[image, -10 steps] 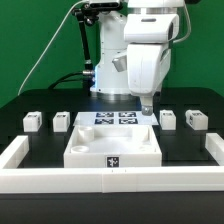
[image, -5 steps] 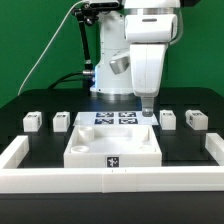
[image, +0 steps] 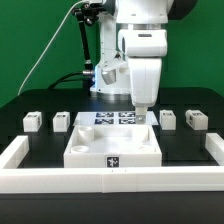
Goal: Assemble square table
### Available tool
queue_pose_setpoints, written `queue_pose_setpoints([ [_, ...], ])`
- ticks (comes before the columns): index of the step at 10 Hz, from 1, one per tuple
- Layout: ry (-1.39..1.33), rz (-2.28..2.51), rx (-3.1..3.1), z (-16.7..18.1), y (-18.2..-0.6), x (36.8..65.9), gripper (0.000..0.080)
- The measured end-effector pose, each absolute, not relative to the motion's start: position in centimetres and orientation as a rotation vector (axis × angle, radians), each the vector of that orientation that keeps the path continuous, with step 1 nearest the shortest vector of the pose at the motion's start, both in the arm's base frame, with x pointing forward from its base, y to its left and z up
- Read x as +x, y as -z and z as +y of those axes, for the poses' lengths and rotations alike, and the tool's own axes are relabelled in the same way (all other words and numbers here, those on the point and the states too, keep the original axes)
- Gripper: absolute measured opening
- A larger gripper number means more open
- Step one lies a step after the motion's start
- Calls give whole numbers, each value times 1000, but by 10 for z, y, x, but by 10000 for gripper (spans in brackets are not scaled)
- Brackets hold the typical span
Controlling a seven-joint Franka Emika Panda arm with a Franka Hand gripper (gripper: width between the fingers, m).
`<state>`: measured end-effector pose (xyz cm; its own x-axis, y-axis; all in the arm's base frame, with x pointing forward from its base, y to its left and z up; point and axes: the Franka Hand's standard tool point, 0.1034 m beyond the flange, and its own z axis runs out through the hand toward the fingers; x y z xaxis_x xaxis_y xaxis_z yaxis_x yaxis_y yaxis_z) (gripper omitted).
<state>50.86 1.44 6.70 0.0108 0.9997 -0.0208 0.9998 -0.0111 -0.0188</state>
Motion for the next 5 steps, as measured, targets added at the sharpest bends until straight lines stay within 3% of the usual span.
queue_pose_setpoints([
  [3, 48, 2215, 2229, 13, -65, 506, 650],
  [5, 45, 2258, 2196, 3, -56, 480, 650],
])
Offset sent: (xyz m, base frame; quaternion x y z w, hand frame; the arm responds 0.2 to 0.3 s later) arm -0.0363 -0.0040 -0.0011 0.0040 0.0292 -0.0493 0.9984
